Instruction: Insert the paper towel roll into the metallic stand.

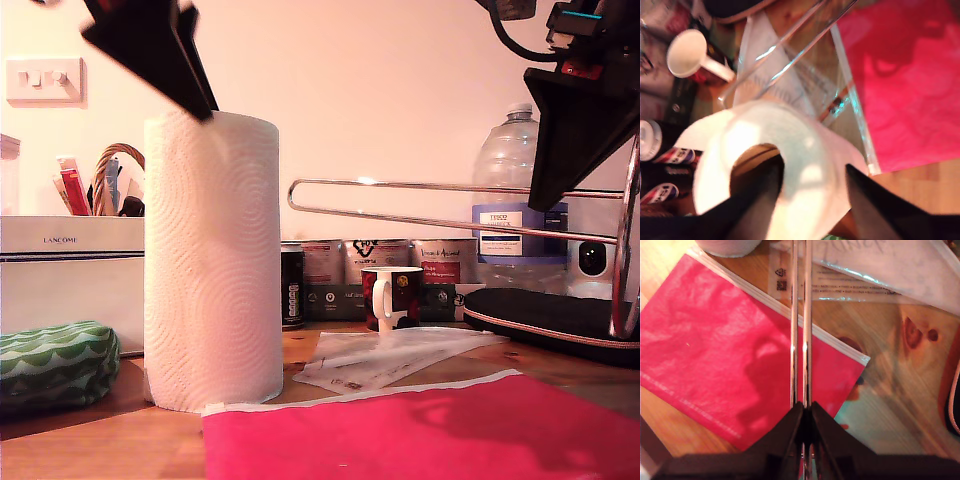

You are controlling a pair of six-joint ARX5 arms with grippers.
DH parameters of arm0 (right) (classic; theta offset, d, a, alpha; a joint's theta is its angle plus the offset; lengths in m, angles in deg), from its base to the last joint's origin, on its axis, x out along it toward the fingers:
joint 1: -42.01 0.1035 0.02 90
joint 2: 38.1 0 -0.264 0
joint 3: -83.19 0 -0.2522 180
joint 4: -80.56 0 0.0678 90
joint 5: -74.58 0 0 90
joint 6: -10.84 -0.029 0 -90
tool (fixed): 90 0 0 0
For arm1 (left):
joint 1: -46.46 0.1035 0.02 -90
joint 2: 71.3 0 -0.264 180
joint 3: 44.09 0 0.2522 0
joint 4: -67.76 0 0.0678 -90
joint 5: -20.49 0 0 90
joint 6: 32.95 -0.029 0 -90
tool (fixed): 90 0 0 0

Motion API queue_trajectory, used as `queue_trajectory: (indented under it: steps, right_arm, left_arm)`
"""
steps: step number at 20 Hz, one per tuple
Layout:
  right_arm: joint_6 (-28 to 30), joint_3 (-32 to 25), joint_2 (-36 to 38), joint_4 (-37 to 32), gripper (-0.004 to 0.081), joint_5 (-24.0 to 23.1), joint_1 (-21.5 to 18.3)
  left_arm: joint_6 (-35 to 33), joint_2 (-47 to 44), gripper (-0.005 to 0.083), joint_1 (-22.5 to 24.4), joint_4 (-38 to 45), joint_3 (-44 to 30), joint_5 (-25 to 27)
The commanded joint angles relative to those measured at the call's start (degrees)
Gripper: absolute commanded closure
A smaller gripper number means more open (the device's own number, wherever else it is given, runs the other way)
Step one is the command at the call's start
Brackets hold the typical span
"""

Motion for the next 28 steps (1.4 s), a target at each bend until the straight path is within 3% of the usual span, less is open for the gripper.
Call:
queue_trajectory:
  steps: [1,4,6,7,10,17,25,28]
  right_arm:
    - [-0.17,0.50,0.76,-0.48,0.0783,0.20,0.15]
    - [-0.17,0.50,0.76,-0.17,0.0783,0.20,0.15]
    - [-0.17,0.50,0.76,-0.02,0.0783,0.20,0.15]
    - [-0.17,0.50,0.76,0.28,0.0783,0.17,0.15]
    - [-0.17,0.50,0.87,1.40,0.0783,-0.02,0.13]
    - [-0.20,0.50,5.40,3.23,0.0783,-0.26,-0.59]
    - [0.13,0.50,11.32,5.03,0.0783,-0.55,-0.96]
    - [1.49,0.50,13.49,7.34,0.0783,-1.57,-0.96]
  left_arm:
    - [-0.57,0.66,0.0326,-0.09,0.92,-0.81,0.37]
    - [-0.55,2.32,0.0330,0.00,0.44,-0.81,0.44]
    - [-0.55,3.58,0.0377,-0.02,-0.85,-0.81,0.48]
    - [-0.55,4.07,0.0442,-0.11,-1.31,-0.81,0.46]
    - [-0.55,4.33,0.0791,-0.20,-1.99,-0.81,0.66]
    - [-0.48,2.99,0.0794,-0.17,-0.90,1.05,5.53]
    - [5.75,0.46,0.0794,0.26,-6.05,13.18,4.55]
    - [8.55,0.44,0.0794,2.51,-10.88,17.81,1.16]
